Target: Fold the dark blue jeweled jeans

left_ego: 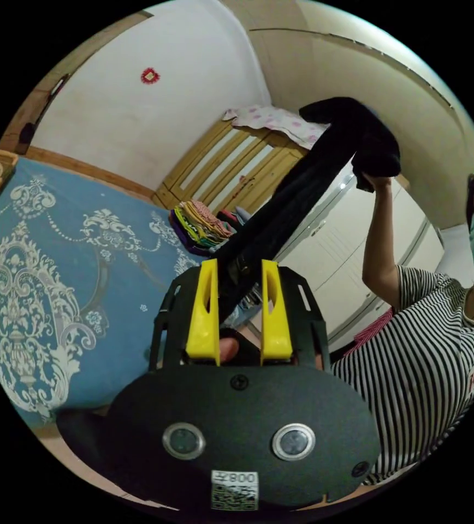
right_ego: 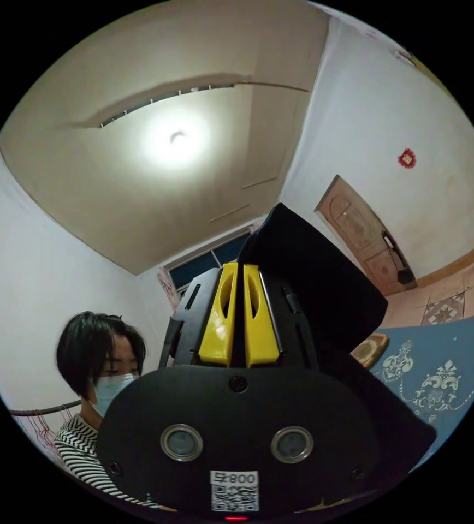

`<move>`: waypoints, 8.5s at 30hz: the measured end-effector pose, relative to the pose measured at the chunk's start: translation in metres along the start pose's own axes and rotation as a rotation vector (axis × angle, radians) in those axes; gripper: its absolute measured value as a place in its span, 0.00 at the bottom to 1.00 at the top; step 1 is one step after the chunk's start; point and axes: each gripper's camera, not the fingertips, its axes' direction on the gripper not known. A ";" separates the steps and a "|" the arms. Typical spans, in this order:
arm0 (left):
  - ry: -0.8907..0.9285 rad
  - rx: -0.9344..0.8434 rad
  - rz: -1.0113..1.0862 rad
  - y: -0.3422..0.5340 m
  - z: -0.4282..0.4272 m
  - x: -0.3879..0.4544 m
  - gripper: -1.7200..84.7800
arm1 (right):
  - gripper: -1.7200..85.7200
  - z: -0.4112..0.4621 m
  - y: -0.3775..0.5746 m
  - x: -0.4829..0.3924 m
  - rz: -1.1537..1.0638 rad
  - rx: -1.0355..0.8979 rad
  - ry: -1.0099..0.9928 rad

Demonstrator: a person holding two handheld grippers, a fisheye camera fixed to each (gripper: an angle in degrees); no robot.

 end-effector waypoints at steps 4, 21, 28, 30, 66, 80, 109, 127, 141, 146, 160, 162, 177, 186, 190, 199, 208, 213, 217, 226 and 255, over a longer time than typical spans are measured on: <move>-0.093 -0.026 0.026 0.008 -0.019 0.020 0.15 | 0.03 -0.006 0.028 0.058 0.021 -0.046 -0.035; -0.492 0.022 -0.034 0.022 -0.132 0.076 0.05 | 0.03 -0.117 0.066 0.343 0.159 -0.097 -0.052; -0.785 0.288 -0.003 -0.002 -0.277 0.110 0.04 | 0.03 -0.180 0.042 0.454 0.132 -0.054 -0.161; -0.860 0.340 0.028 -0.013 -0.302 0.124 0.04 | 0.03 -0.199 0.035 0.487 0.145 -0.036 -0.189; -0.760 -0.134 -0.338 -0.021 -0.216 0.047 0.14 | 0.17 -0.542 0.192 1.135 -0.035 -1.361 1.079; -0.874 -0.776 -0.081 -0.034 -0.130 0.027 0.12 | 0.06 -0.587 0.150 1.219 -0.084 -1.460 1.081; -1.069 -0.342 -0.199 -0.270 -0.312 -0.083 0.04 | 0.05 -0.703 -0.286 1.351 0.035 -0.950 1.604; -0.738 -0.114 -1.008 -0.080 -0.530 -0.154 0.18 | 0.10 -0.664 -0.081 1.384 0.324 -1.094 0.996; -0.536 0.058 -1.110 -0.067 -0.624 -0.197 0.18 | 0.12 -0.360 -0.080 1.451 -0.184 -1.324 0.705; -0.301 0.171 -1.125 -0.062 -0.632 -0.217 0.15 | 0.13 -0.275 -0.051 1.481 -0.266 -1.436 0.683; -0.207 0.308 -0.987 -0.099 -0.653 -0.233 0.06 | 0.05 -0.172 -0.017 1.486 -0.291 -1.664 0.677; -0.239 0.283 -0.902 -0.117 -0.655 -0.227 0.06 | 0.04 -0.162 -0.030 1.470 -0.336 -1.652 0.690; -0.477 0.166 -0.640 -0.224 -0.644 -0.257 0.06 | 0.03 -0.112 -0.227 1.362 -0.326 -1.399 1.003; -0.375 0.344 -0.866 -0.177 -0.585 -0.231 0.10 | 0.03 -0.264 -0.309 1.256 -0.060 -1.222 1.108; -0.407 0.344 -0.873 -0.173 -0.549 -0.196 0.10 | 0.03 -0.407 -0.362 1.185 0.259 -0.978 1.188; -0.499 -0.120 -0.500 -0.258 -0.395 -0.154 0.12 | 0.09 -0.566 -0.452 1.064 0.565 -0.623 1.423; -0.632 -0.586 -0.203 -0.307 -0.223 -0.141 0.14 | 0.11 -0.624 -0.534 1.001 0.727 -0.394 1.515; -0.761 -0.704 -0.171 -0.302 -0.170 -0.132 0.10 | 0.11 -0.643 -0.570 0.970 0.728 -0.360 1.595; -0.769 -0.734 -0.168 -0.303 -0.140 -0.120 0.05 | 0.11 -0.646 -0.597 0.939 0.684 -0.345 1.606; -0.768 -0.762 -0.166 -0.300 -0.093 -0.097 0.03 | 0.09 -0.655 -0.641 0.880 0.675 -0.370 1.629; -0.687 -0.706 -0.235 -0.265 -0.117 -0.066 0.02 | 0.03 -0.707 -0.642 0.734 0.659 -0.394 1.562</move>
